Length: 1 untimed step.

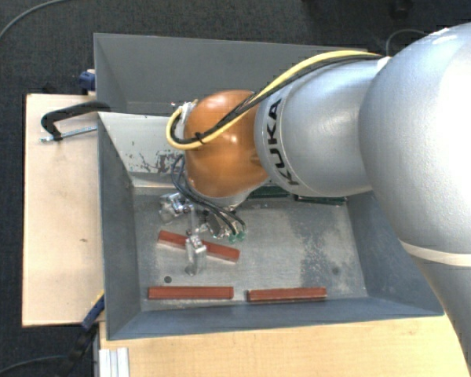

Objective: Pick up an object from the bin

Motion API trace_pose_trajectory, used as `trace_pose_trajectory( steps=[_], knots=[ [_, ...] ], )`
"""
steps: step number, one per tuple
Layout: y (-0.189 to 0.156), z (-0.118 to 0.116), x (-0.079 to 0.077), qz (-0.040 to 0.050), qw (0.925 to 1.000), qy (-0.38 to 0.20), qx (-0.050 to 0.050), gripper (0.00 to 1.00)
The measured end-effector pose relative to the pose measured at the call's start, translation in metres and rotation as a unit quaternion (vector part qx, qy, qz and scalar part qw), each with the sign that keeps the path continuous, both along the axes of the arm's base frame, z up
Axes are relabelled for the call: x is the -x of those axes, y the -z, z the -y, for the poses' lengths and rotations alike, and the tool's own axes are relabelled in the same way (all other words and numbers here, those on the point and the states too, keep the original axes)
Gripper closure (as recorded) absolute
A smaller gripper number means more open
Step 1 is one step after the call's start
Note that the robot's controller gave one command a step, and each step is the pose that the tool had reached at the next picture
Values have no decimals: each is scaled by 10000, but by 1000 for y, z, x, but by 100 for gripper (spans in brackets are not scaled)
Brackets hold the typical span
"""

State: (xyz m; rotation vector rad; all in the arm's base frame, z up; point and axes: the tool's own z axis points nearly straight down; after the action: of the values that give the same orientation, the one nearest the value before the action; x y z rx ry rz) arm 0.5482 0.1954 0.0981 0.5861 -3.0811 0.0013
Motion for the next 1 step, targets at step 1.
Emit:
trace_pose_trajectory(
  steps=[1],
  knots=[
    [29, 47, -34, 47, 9998, -204, -4, 0]
  ],
)
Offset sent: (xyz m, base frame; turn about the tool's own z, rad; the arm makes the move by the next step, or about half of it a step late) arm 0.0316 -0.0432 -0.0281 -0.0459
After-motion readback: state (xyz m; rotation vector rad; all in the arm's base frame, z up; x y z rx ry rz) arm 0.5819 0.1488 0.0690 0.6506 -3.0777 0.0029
